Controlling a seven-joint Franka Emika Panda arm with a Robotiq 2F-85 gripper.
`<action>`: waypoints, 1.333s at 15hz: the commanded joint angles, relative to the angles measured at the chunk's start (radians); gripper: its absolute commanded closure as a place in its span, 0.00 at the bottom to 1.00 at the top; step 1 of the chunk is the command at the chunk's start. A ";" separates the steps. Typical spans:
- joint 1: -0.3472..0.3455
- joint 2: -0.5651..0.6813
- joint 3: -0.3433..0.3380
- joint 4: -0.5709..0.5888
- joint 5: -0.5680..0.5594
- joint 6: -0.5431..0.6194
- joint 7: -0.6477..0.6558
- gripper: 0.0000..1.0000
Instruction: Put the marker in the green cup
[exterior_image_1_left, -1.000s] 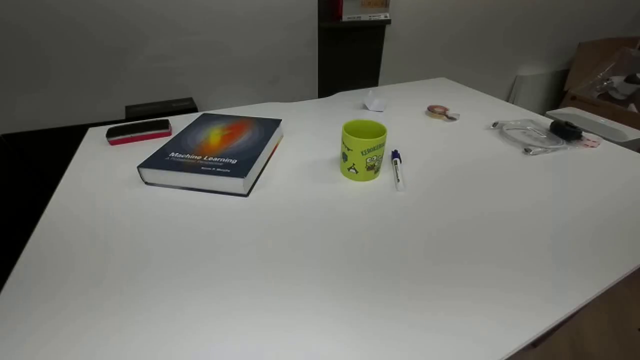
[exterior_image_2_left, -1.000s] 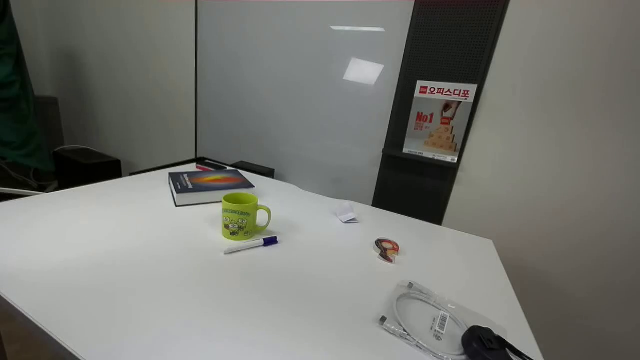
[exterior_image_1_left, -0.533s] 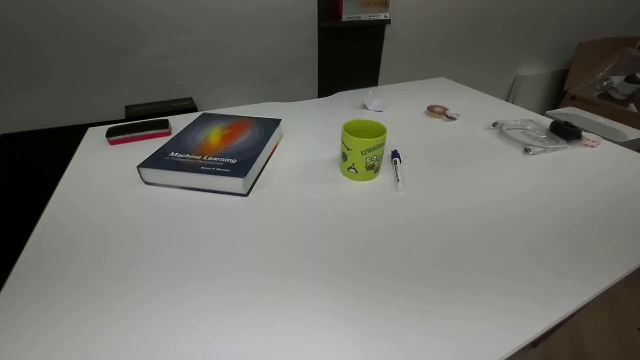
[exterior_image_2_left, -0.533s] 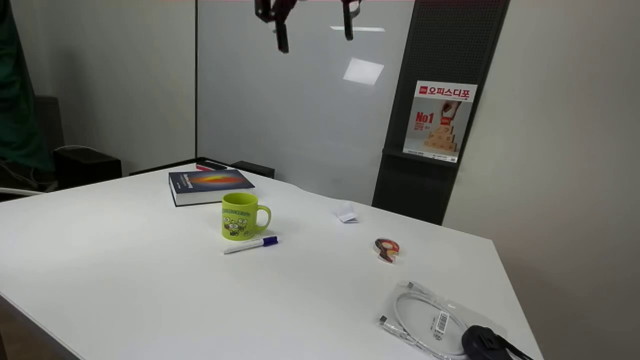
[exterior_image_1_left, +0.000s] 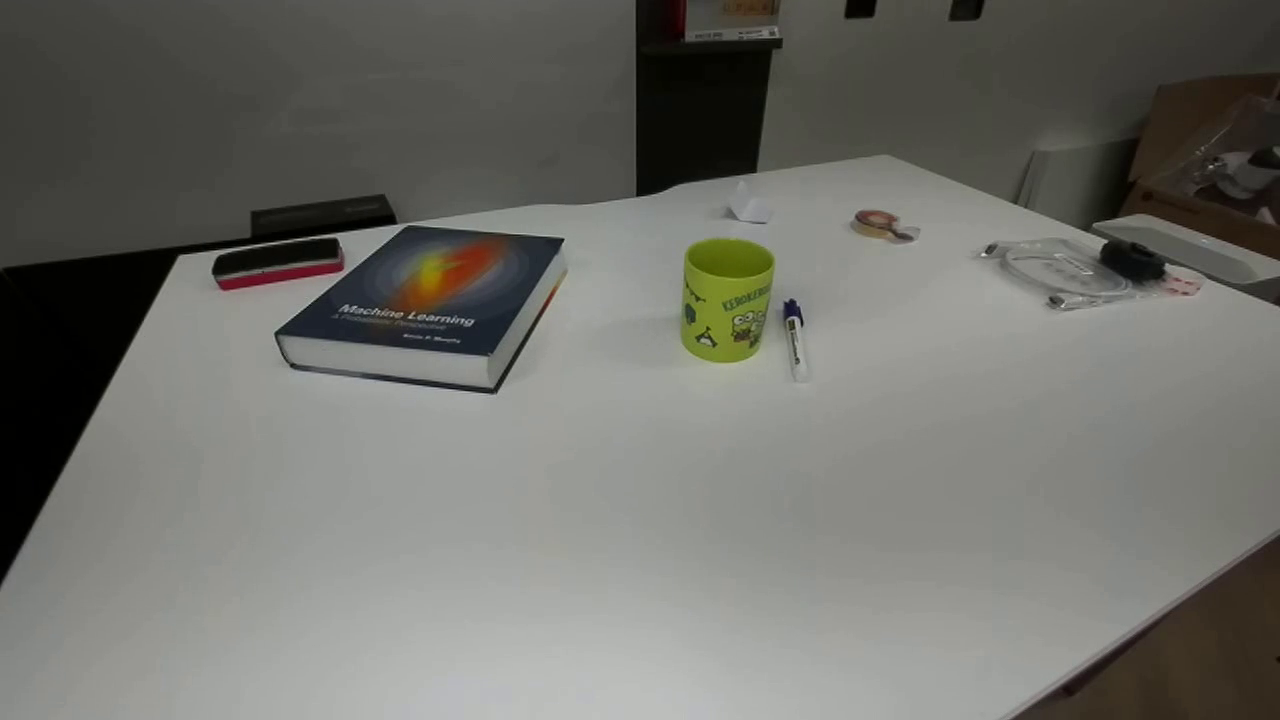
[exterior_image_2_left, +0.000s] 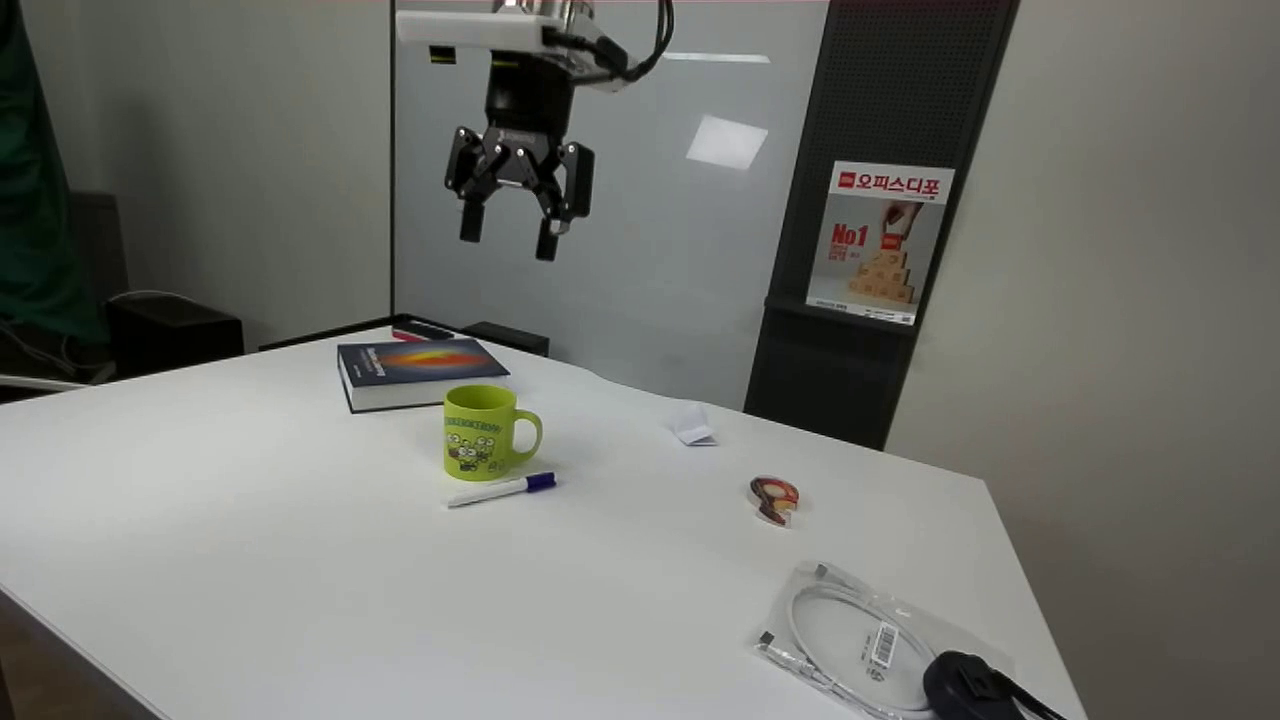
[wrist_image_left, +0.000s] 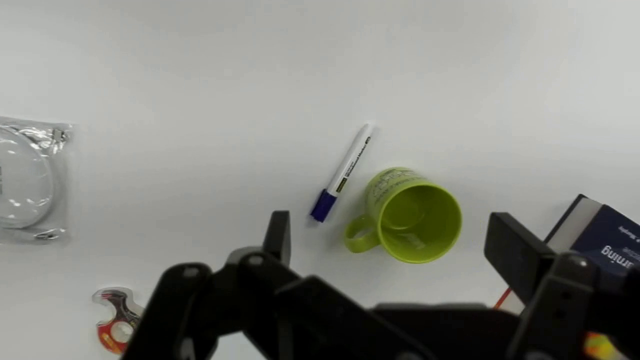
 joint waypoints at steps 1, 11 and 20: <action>0.006 0.020 0.003 0.017 0.010 -0.001 0.003 0.00; 0.032 0.067 -0.028 -0.081 0.014 0.351 0.391 0.00; 0.081 0.078 -0.118 -0.257 -0.006 0.571 0.782 0.00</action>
